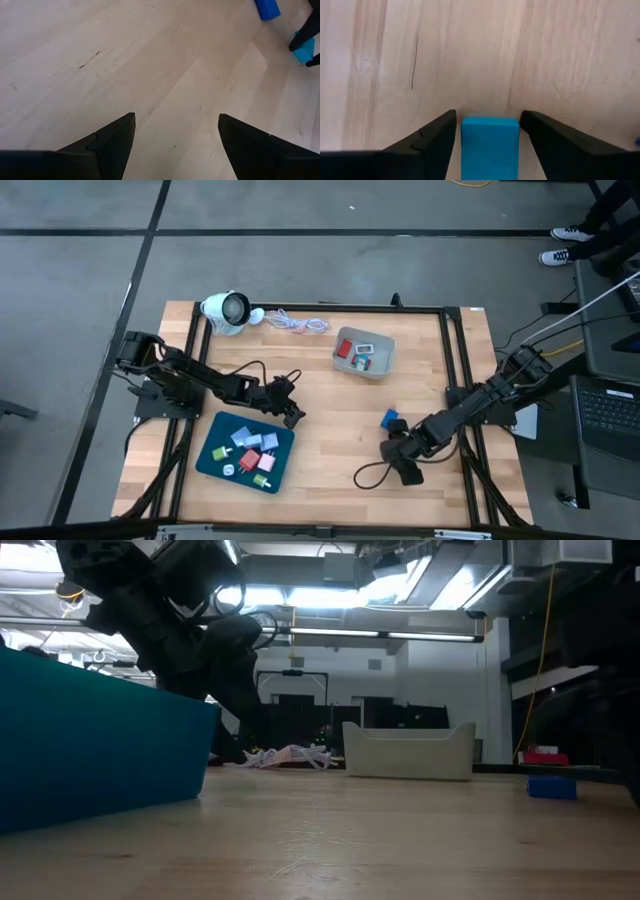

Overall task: Pick & Place Office items
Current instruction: Put the light blue digital clock into the gray bin

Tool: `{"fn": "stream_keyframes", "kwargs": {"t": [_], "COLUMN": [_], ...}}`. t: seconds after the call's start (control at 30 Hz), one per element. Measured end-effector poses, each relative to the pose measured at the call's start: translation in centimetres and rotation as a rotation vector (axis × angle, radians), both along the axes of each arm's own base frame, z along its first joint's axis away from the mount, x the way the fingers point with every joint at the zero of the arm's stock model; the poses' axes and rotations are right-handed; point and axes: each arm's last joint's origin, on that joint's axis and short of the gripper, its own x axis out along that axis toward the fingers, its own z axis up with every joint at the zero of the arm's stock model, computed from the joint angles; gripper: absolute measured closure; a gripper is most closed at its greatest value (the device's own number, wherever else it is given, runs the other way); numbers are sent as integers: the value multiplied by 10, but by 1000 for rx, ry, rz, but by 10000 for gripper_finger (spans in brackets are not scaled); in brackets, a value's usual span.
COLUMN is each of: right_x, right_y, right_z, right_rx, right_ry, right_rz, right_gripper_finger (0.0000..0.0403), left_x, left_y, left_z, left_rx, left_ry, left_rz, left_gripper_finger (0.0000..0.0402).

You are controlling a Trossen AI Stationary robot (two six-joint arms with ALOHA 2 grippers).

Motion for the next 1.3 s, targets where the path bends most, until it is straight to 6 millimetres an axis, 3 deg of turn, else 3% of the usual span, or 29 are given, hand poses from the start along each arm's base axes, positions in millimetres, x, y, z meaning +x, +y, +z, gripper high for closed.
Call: {"fn": "stream_keyframes", "kwargs": {"t": [0.17, 0.37, 0.73, 0.97, 1.3], "right_x": [-3, -4, -3, 8, 33], "right_y": [3, 3, 0, -19, -68], "right_z": [0, 0, 4, 34, 79], "right_rx": [-40, -51, -48, -76, -86], "right_ry": [-19, -23, -37, -96, -230], "right_rz": [-21, -68, -135, -198, -291], "right_gripper_finger": [172, 243, 247, 247, 247], "left_x": [0, 1, 4, 4, 9], "left_y": [1, 1, 0, 0, 6], "left_z": [0, 1, 4, 5, 10], "left_rx": [-12, -27, -45, -37, -12], "left_ry": [-5, -12, -57, -69, -130], "left_rz": [14, 25, 24, 16, 16], "left_gripper_finger": [121, 121, 121, 121, 121]}}
